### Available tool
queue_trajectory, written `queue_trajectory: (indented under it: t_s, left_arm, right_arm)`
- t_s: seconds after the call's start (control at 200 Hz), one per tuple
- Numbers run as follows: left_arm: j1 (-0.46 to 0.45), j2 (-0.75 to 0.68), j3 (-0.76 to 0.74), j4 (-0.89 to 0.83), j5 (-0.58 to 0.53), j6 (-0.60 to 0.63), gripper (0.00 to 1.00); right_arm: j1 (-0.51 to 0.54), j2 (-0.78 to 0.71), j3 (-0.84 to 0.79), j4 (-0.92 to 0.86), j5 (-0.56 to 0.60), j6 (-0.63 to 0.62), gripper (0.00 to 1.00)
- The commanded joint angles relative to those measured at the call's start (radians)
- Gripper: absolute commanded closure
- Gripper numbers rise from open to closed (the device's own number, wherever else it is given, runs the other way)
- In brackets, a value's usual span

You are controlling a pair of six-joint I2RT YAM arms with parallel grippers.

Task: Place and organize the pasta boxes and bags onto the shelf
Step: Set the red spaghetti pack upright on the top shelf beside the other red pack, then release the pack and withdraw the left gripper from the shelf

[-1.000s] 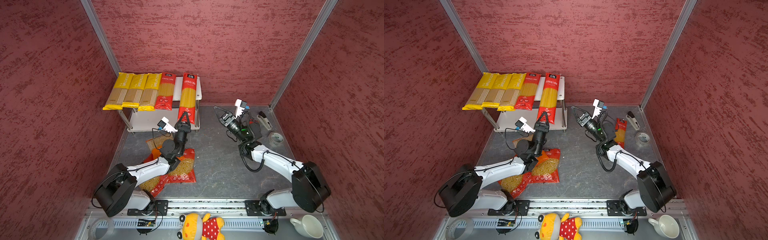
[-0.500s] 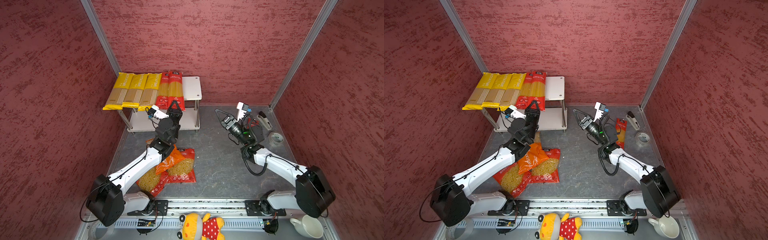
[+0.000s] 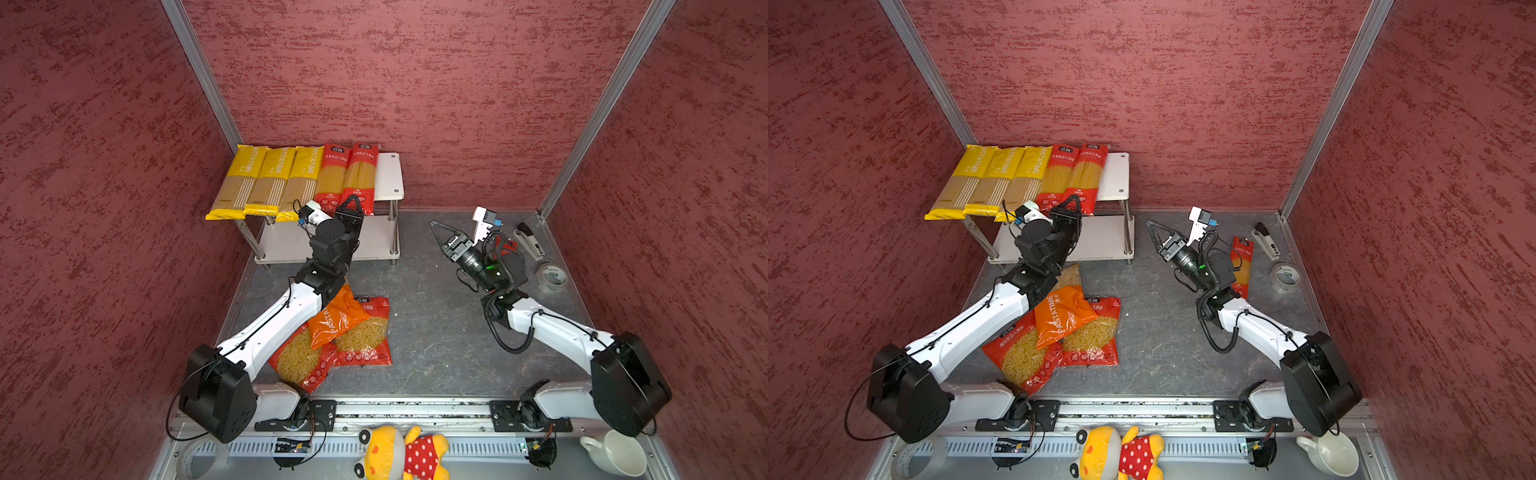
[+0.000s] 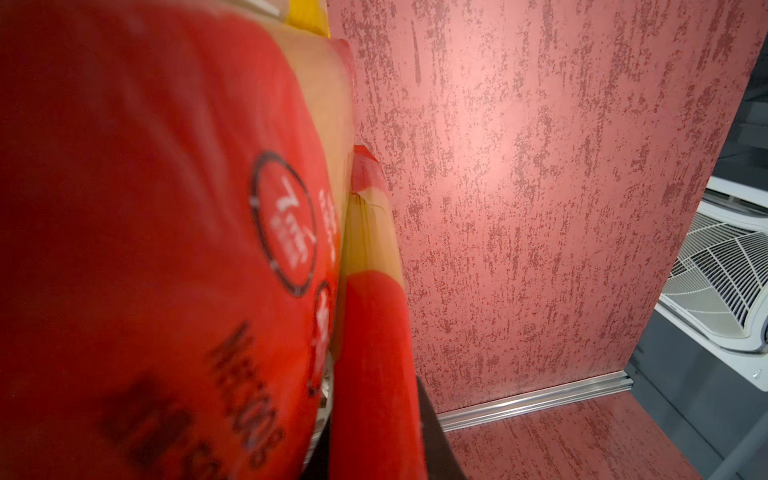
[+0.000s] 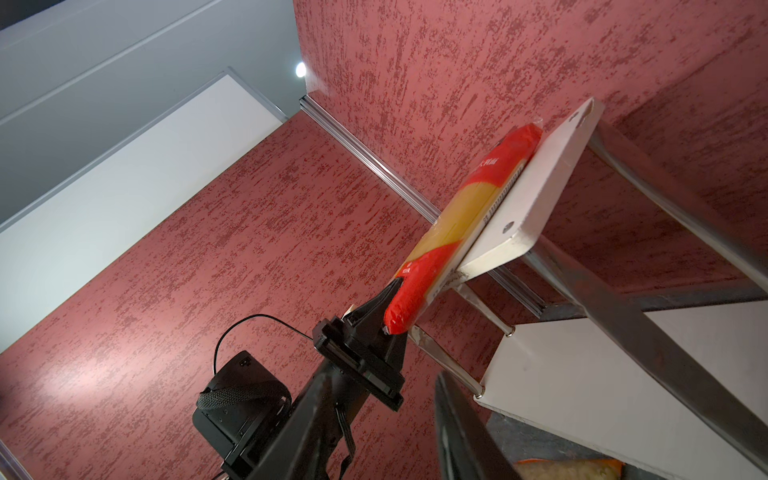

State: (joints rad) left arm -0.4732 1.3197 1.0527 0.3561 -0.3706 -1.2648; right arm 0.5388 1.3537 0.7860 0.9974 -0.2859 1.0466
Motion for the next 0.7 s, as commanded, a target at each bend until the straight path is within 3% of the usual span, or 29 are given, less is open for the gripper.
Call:
queue_trajectory:
  t_s: [0.0,0.291,0.491,0.556,0.691]
  left_arm:
    - [-0.012,0.003,0.047,-0.007,-0.033,-0.078,1.0]
    - [-0.017,0.017,0.077,-0.082,-0.137,-0.094,1.0]
    - [-0.006,0.039,0.083,-0.067,-0.115,-0.085,1.0]
    - [-0.014,0.039,0.071,-0.058,-0.112,-0.088,0.94]
    - [-0.013,0.033,0.027,-0.005,-0.081,-0.115,0.63]
  right_arm:
    - [0.007,-0.036,-0.016,-0.001,0.028,-0.01,0.58]
    - [0.008,-0.041,-0.027,0.002,0.031,-0.015,0.58]
    - [0.007,-0.047,-0.034,0.0,0.034,-0.02,0.57]
    - [0.007,-0.048,-0.036,-0.002,0.037,-0.021,0.57]
    - [0.006,-0.048,-0.037,-0.005,0.036,-0.023,0.57]
